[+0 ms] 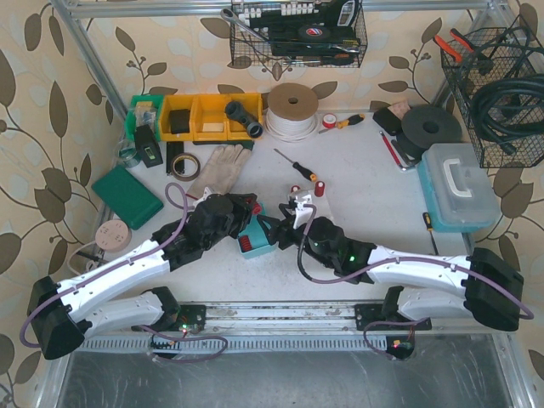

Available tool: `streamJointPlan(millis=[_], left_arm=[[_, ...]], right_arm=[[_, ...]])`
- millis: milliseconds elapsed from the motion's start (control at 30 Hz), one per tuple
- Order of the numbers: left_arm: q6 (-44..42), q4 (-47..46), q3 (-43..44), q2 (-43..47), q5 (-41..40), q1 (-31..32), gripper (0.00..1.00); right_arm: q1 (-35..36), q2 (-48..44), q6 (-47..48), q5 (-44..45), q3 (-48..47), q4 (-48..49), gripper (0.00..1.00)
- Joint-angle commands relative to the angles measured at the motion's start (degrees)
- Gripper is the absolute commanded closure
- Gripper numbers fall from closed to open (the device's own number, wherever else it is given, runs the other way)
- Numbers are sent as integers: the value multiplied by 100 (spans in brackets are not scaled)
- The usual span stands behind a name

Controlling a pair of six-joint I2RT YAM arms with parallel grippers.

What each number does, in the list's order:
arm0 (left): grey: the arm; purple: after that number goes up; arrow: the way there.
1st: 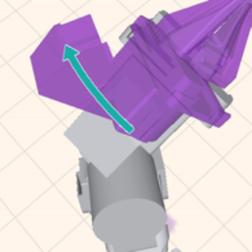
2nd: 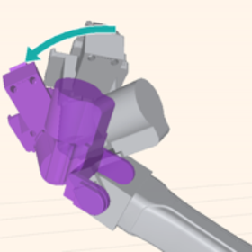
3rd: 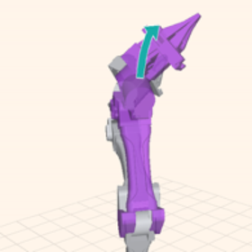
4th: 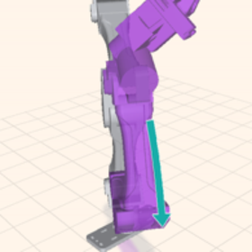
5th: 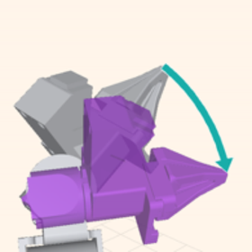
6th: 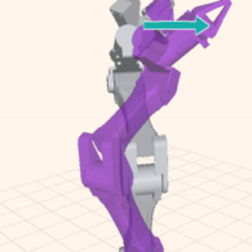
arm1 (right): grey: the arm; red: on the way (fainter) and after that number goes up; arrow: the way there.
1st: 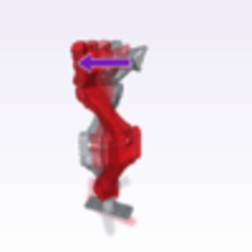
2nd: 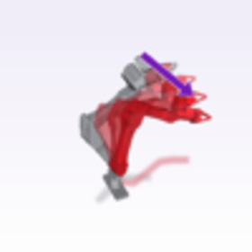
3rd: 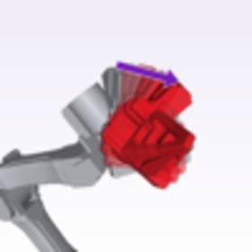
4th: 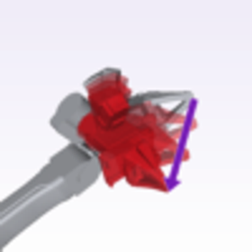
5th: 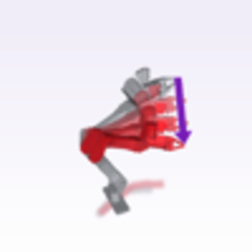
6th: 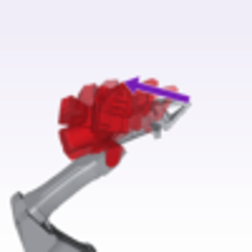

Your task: Install the large spring

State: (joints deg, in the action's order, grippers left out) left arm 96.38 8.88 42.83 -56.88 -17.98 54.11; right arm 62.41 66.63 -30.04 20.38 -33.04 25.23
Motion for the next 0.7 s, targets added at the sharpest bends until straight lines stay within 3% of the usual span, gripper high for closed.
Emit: streamJointPlan(millis=[0,667], left_arm=[[61,-303,45,40,-131,47,100],[5,-229,96,4,-94,64,100]], right_arm=[[24,154,-103,166,-188,-115,23],[30,470,-142,72,-399,187,24]])
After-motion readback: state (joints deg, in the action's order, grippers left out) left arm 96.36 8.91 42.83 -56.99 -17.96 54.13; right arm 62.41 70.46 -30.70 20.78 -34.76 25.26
